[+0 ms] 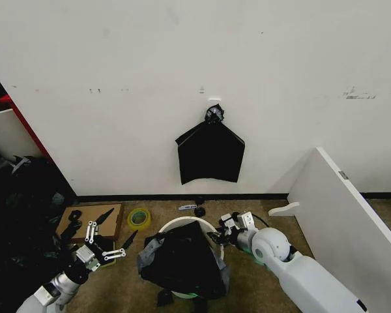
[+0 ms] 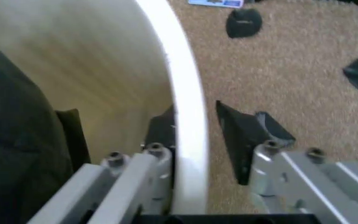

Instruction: Place the garbage bag over the trash bin.

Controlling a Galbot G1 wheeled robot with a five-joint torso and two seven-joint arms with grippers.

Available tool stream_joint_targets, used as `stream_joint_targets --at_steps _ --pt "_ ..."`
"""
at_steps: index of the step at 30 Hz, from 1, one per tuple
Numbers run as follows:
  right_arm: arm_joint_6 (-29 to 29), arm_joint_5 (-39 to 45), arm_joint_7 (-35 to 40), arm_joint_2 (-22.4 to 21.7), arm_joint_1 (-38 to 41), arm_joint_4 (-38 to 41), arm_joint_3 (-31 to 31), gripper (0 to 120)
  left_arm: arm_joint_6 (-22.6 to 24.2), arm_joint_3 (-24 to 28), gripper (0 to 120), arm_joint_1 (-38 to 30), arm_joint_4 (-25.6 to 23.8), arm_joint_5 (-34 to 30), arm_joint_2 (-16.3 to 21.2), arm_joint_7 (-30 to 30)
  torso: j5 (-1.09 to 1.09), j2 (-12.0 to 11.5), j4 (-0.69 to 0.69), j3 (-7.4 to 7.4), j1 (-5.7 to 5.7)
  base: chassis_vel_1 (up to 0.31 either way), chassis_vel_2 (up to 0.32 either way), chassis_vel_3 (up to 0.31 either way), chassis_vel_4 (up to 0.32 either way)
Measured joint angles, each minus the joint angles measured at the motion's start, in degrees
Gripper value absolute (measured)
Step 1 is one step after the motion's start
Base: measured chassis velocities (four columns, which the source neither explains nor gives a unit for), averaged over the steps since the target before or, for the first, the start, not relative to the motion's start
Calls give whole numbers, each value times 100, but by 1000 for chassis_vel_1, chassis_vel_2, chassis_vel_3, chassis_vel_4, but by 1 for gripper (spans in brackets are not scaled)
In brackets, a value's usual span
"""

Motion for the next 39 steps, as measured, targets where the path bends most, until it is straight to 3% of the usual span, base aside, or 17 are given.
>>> stream_joint_targets --at_steps 3,4,6,12,19,31,39 --pt "69 572 895 14 -141 308 9 7 -27 2 100 17 9 2 6 -29 0 0 0 0 0 0 0 0 0" --pt "69 572 895 14 -141 308 9 7 -27 2 100 17 9 2 6 -29 0 0 0 0 0 0 0 0 0" --pt "300 970 1620 12 -278 616 24 1 -43 10 100 21 41 -2 23 -46 1 0 1 0 0 0 0 0 0" --pt "856 1812 2795 -8 -814 1376 272 1 -76 105 100 -45 151 -8 44 -57 -1 0 0 0 0 0 0 0 0" --pt "2153 2286 4107 186 -1857 1894 589 1 -80 406 100 -224 224 59 28 -77 0 0 -2 0 0 0 0 0 0" --pt "3486 1887 5094 822 -1965 1446 525 1 -80 645 100 -318 279 97 -10 -91 -1 0 1 0 1 0 0 0 0" --pt "3562 1656 4980 984 -2149 1431 347 5 -80 678 100 -415 362 95 62 -104 -1 0 0 0 1 0 0 0 0"
